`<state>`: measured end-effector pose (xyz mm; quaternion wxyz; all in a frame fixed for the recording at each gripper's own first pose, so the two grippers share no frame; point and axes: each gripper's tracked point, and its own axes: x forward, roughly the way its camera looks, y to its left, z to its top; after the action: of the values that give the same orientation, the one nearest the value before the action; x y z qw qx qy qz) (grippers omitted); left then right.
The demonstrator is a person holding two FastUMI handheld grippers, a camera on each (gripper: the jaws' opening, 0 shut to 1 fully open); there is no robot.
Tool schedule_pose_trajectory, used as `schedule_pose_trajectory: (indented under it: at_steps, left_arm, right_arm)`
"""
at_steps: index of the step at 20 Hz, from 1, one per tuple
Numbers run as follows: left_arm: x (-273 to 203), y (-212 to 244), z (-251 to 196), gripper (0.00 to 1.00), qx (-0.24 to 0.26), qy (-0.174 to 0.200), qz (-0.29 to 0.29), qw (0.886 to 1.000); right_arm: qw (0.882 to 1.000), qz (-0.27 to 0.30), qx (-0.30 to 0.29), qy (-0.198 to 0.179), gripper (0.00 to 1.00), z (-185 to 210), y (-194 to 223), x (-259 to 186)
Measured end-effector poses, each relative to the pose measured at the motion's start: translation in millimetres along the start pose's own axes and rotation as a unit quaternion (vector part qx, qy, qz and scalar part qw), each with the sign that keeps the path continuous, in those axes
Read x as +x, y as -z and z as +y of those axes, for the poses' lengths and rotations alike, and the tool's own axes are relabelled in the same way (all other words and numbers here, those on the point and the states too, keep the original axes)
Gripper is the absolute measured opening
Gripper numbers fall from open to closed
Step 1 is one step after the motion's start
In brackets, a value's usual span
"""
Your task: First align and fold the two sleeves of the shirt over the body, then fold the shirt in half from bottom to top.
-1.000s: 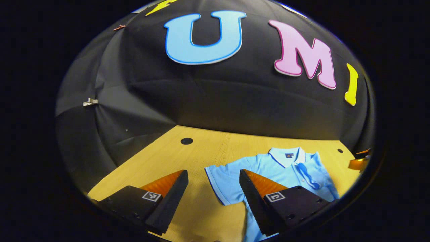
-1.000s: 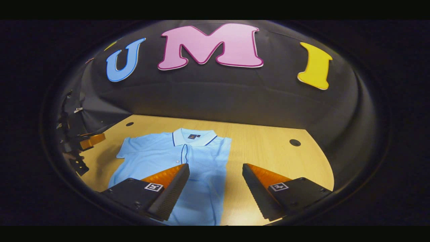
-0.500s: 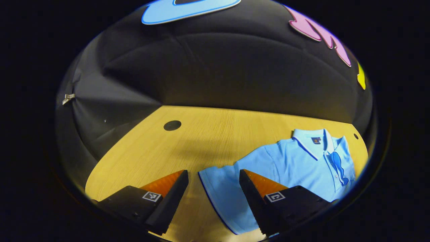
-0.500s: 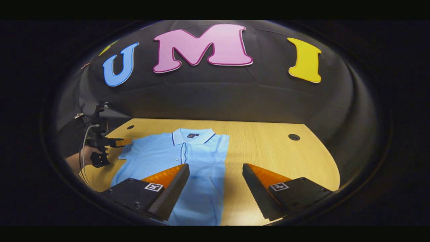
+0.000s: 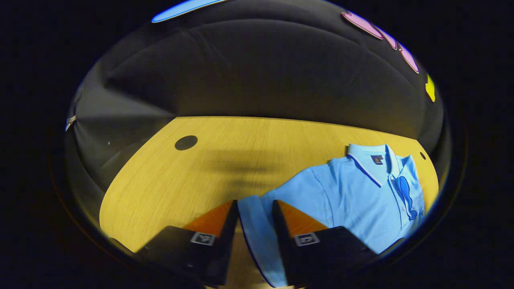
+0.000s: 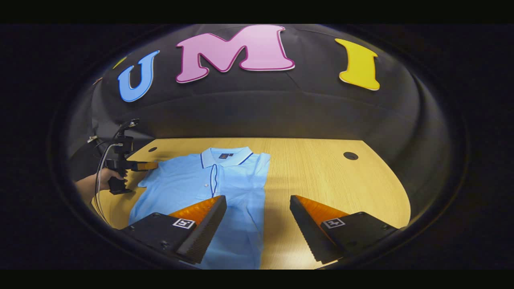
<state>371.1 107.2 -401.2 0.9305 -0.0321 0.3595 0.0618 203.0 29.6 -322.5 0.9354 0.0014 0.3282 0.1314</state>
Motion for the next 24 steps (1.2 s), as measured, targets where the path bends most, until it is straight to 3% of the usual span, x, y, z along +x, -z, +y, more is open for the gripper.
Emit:
schedule_pose_trajectory:
  at_steps: [2,4,11,17,24]
  left_arm:
    - [-1,0,-8,0.16,-0.005,0.009,0.002,1.000]
    - [-2,-1,-9,0.07,-0.001,0.006,0.003,1.000]
    - [-23,-25,-19,0.06,0.008,-0.009,-0.014,1.000]
    - [-53,-60,-77,0.06,0.007,0.015,-0.032,0.999]
    - [-61,-42,-198,0.06,0.022,0.112,-0.021,0.993]
  right_arm:
    - [1.000,0.002,0.010,0.003,0.99,-3,2,0]
    - [1.000,0.001,0.019,0.004,0.98,-4,3,-1]
    - [1.000,-0.007,0.023,0.013,0.99,-21,1,-10]
    - [0.999,-0.015,0.031,0.025,0.99,-40,3,-26]
    - [0.998,0.004,0.057,0.040,0.99,-60,33,-38]
